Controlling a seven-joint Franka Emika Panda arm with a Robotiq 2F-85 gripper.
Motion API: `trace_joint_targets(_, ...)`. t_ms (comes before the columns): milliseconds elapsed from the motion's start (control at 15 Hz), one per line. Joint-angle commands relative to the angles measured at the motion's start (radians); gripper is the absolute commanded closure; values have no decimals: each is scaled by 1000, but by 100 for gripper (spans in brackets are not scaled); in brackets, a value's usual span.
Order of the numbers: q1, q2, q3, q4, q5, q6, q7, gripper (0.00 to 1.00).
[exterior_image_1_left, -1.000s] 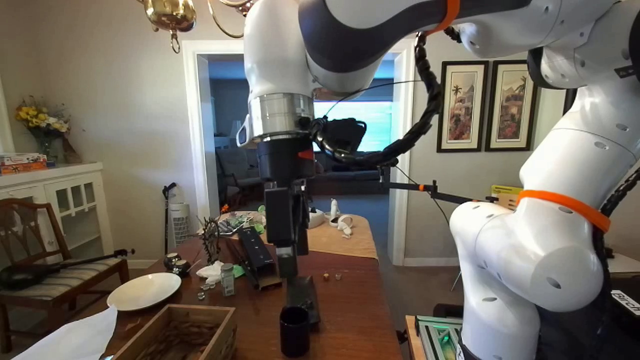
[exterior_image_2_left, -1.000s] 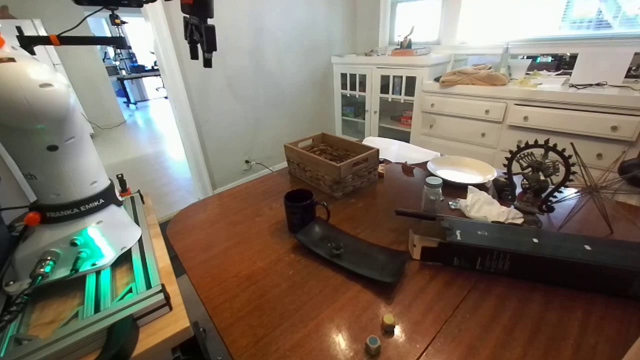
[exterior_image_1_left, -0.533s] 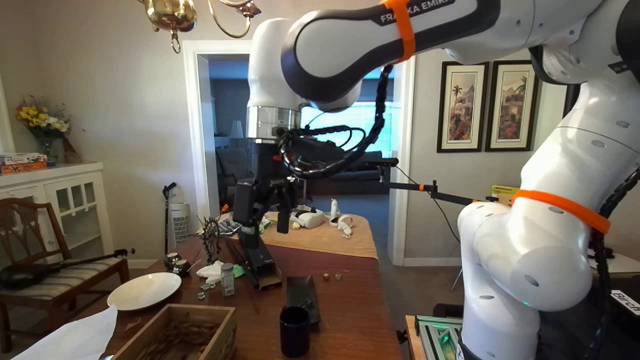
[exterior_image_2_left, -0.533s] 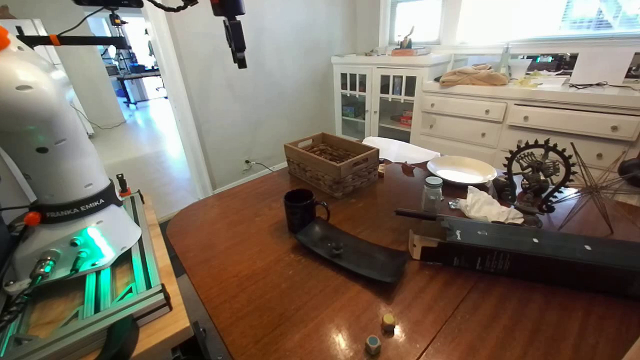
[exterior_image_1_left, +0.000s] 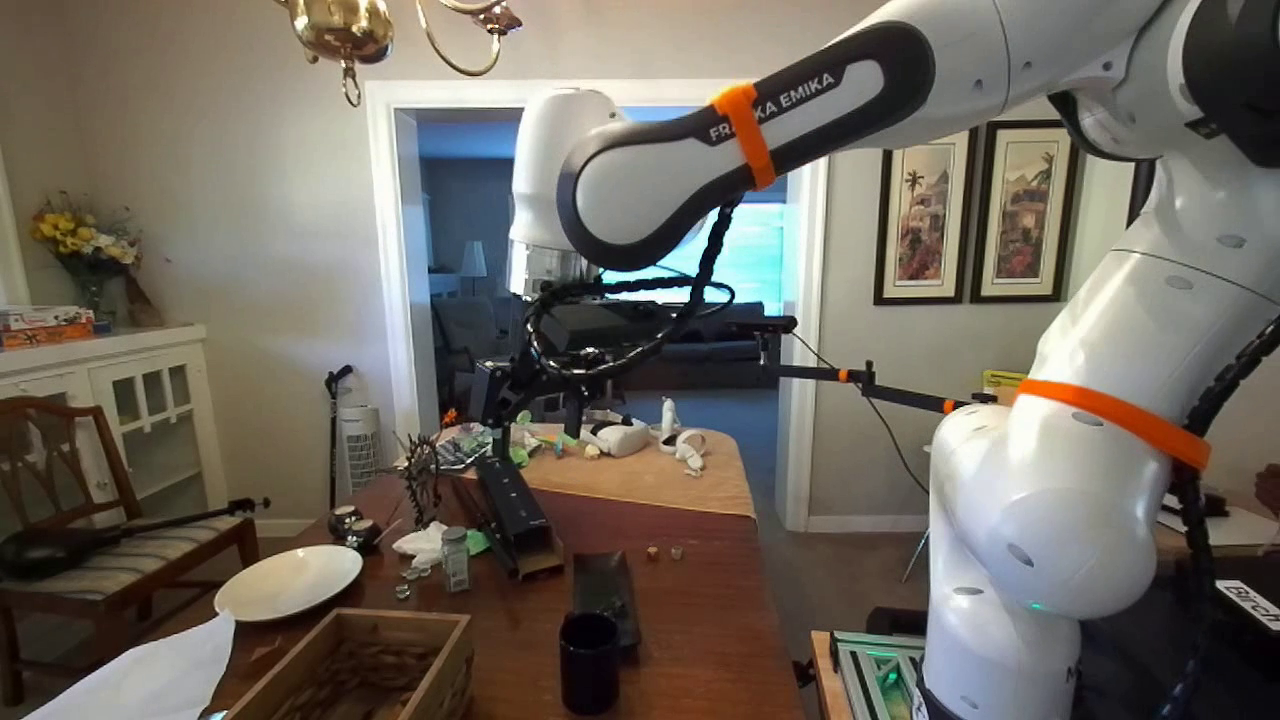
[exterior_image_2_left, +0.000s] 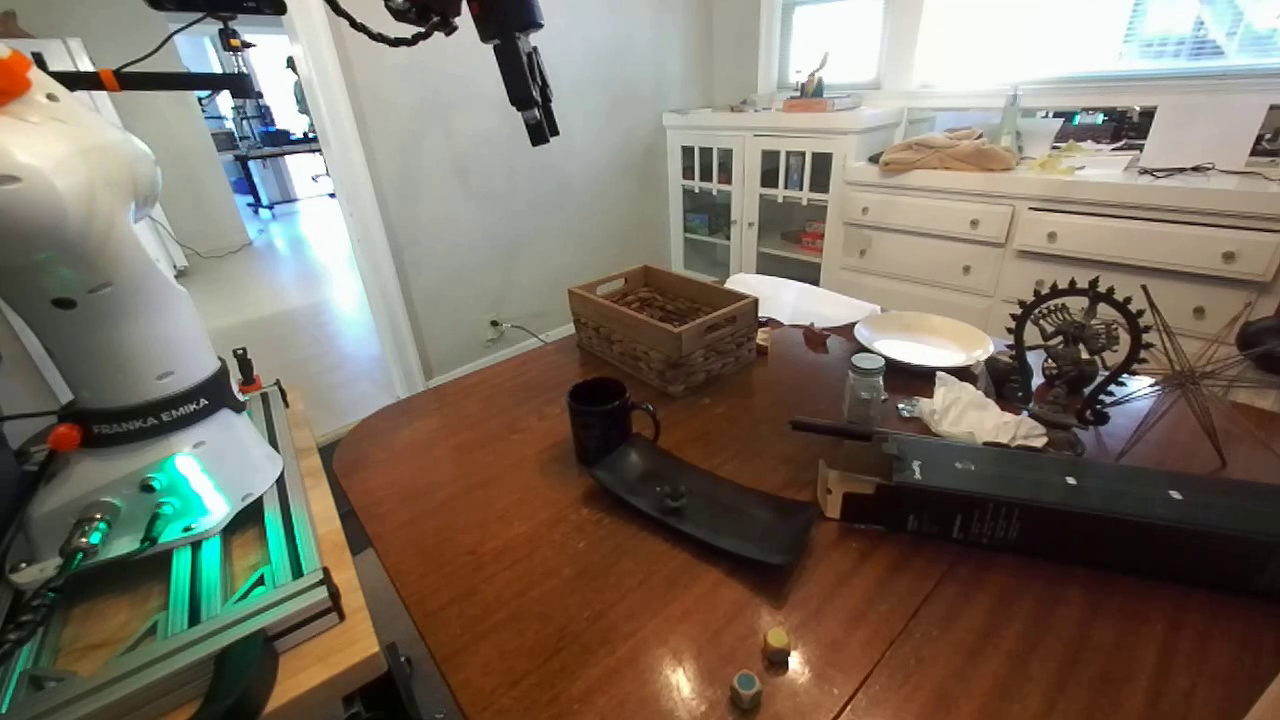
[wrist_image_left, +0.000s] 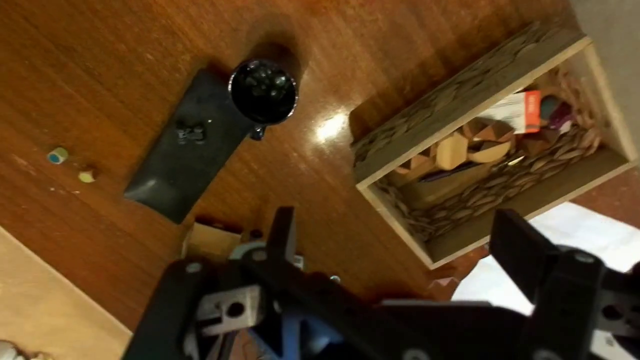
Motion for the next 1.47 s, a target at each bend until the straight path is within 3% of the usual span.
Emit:
trace_joint_targets(0,-38,-8,10,-34,-96,16,73,0)
trace_joint_targets(133,-41,-4,3,-26,-113,-27,78,0)
trace_joint_targets(667,-25,2,-14,-21,-99,-10,58,0)
trace_joint_targets(800,-89,23,32,-11,-178,17,230,0)
trace_joint_targets(1067,-126,43,6,10,-262,-3,350,0)
trace_joint_targets(1200,-138,51,-29,12,-285,10,364,0)
trace_joint_targets(1400,-127,88,-129,23,-186,-28,307,0)
